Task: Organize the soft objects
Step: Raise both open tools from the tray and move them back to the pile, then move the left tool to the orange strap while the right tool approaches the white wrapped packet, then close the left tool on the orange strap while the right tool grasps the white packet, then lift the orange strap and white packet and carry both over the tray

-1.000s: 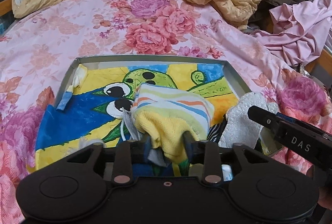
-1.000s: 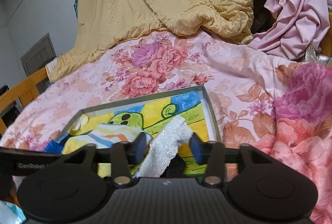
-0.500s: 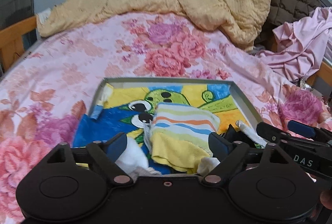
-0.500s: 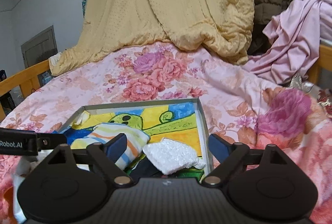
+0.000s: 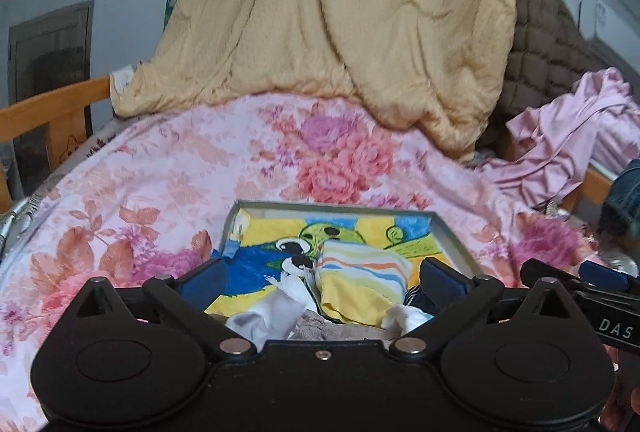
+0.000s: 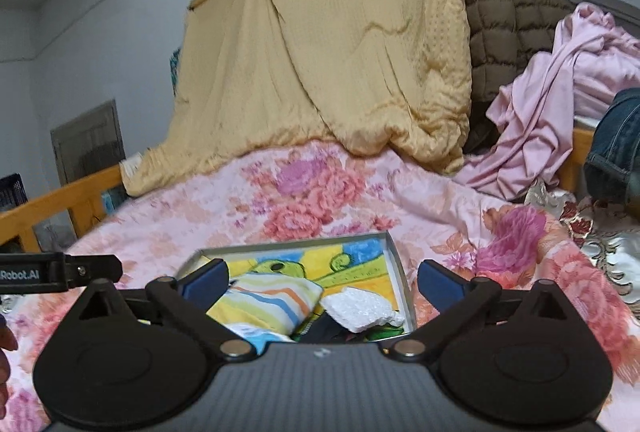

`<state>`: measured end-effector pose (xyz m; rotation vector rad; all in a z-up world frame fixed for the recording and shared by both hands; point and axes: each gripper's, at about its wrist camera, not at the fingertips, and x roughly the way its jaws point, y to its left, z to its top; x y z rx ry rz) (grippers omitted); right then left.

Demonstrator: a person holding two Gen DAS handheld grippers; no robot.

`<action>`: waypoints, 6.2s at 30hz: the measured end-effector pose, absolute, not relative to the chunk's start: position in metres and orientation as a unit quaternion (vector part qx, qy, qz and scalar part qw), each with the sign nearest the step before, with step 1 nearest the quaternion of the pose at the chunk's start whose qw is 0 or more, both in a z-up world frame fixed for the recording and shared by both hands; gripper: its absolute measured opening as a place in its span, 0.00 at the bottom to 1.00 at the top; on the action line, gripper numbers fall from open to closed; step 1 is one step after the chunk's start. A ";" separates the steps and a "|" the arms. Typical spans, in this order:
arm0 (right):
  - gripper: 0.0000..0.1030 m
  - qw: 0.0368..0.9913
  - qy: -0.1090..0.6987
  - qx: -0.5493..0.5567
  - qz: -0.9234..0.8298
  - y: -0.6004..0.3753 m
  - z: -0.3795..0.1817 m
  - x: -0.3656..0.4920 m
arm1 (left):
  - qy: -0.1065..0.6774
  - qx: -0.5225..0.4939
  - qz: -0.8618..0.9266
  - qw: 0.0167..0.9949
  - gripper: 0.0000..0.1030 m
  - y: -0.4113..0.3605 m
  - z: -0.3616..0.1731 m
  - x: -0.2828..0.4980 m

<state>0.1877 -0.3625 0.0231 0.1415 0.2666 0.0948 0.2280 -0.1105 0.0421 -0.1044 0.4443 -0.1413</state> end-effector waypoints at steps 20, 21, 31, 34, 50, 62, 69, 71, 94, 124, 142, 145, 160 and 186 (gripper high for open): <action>1.00 0.990 0.119 0.040 0.068 -0.308 0.025 0.085 | 0.199 -0.071 -0.059 0.976 0.99 -0.050 0.026 0.124; 1.00 0.990 0.120 0.039 0.066 -0.306 0.025 0.082 | 0.200 -0.069 -0.061 0.975 0.99 -0.048 0.025 0.119; 1.00 0.985 0.167 0.006 0.052 -0.279 0.012 0.063 | 0.211 -0.066 -0.059 0.974 0.99 -0.025 0.008 0.090; 1.00 0.983 0.175 -0.009 0.050 -0.271 0.009 0.060 | 0.214 -0.059 -0.055 0.974 0.99 -0.022 0.000 0.084; 1.00 0.966 0.252 -0.046 0.023 -0.258 -0.013 0.083 | 0.263 -0.035 -0.047 0.963 0.99 -0.022 -0.029 0.092; 1.00 0.959 0.283 -0.001 0.012 -0.274 -0.018 0.101 | 0.276 -0.021 -0.064 0.959 0.99 -0.033 -0.038 0.113; 1.00 0.964 0.264 0.011 0.022 -0.282 -0.017 0.118 | 0.293 -0.054 -0.095 0.950 0.99 -0.033 -0.045 0.135; 1.00 0.967 0.255 0.004 0.023 -0.284 -0.016 0.124 | 0.296 -0.071 -0.101 0.947 0.99 -0.032 -0.046 0.142; 1.00 0.979 0.177 -0.079 0.068 -0.263 -0.027 0.178 | 0.316 -0.206 -0.097 0.921 0.99 -0.027 -0.070 0.213; 0.99 0.975 0.190 -0.074 0.085 -0.261 -0.035 0.179 | 0.369 -0.268 -0.048 0.888 0.50 -0.021 -0.083 0.220; 0.91 0.971 0.202 -0.074 0.107 -0.256 -0.037 0.177 | 0.387 -0.263 -0.059 0.882 0.36 -0.024 -0.088 0.211; 0.88 0.970 0.204 -0.075 0.108 -0.255 -0.037 0.178 | 0.389 -0.256 -0.063 0.883 0.33 -0.024 -0.091 0.213; 0.65 0.968 0.212 -0.063 0.117 -0.257 -0.036 0.179 | 0.358 -0.210 -0.100 0.904 0.24 -0.040 -0.081 0.208; 0.34 0.974 0.181 -0.008 0.139 -0.271 -0.018 0.160 | 0.335 -0.242 -0.089 0.906 0.18 -0.017 -0.061 0.184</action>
